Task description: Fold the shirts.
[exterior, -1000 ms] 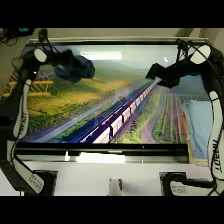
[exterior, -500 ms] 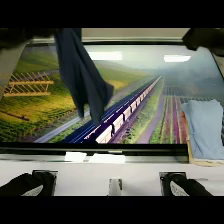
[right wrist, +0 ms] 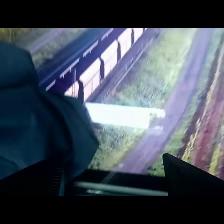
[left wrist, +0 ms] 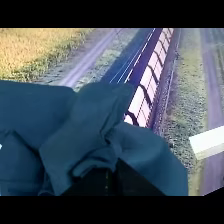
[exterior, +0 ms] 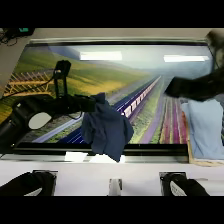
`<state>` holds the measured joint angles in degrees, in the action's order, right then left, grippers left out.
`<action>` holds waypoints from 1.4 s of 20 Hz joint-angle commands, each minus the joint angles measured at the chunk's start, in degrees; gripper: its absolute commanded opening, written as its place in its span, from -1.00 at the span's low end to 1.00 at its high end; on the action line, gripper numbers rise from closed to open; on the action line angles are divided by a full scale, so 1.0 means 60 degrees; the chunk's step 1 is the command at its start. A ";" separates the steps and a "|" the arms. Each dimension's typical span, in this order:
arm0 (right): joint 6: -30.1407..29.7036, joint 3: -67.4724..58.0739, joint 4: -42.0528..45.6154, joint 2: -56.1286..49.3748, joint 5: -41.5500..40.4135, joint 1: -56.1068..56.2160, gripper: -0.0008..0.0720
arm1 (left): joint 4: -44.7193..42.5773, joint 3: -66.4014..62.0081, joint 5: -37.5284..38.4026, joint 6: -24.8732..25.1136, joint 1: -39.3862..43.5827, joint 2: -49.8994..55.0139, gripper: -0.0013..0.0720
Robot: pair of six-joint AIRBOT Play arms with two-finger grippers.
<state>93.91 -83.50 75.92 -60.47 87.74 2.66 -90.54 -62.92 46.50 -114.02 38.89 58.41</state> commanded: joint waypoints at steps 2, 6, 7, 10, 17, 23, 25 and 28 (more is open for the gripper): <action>-0.0164 0.4575 -0.1971 -0.0149 -0.1657 0.0011 0.84 | -0.0364 0.0565 0.0627 0.0211 -0.0135 -0.0707 -0.89; -0.0543 0.7766 -0.3599 -0.0914 -0.3202 0.0011 0.84 | -0.0408 0.0568 0.1759 0.0211 -0.0109 -0.0903 -0.89; -0.0874 0.8225 -0.4266 -0.1100 -0.3457 0.0011 0.84 | -0.0404 0.0583 0.1803 0.0211 -0.0109 -0.0900 -0.89; -0.1694 0.8939 -0.5952 -0.1523 -0.4022 0.0058 0.84 | -0.0404 0.0583 0.1789 0.0208 -0.0109 -0.0889 -0.89; -0.1064 0.8947 -0.6404 -0.1650 -0.6932 0.2131 0.84 | 0.0076 0.0583 0.1796 0.0211 -0.0109 -0.0896 -0.89; -0.0324 0.8947 -0.6400 -0.1650 -0.7599 0.2229 -0.26 | 0.0204 0.0583 0.1781 0.0211 -0.0109 -0.0991 -0.89; -0.0554 0.8878 -0.6349 -0.1647 -0.7359 0.2197 -0.91 | 0.0186 0.0557 0.1745 0.0219 -0.0113 -0.1049 -0.89; -0.1453 0.7992 -0.5289 -0.1406 -0.6328 0.2200 -0.92 | -0.0178 -0.0076 0.1690 0.0812 -0.0127 -0.1191 -0.89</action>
<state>88.49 -32.18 39.62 -69.89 45.17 15.75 -89.84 -60.90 57.14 -111.74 38.24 51.92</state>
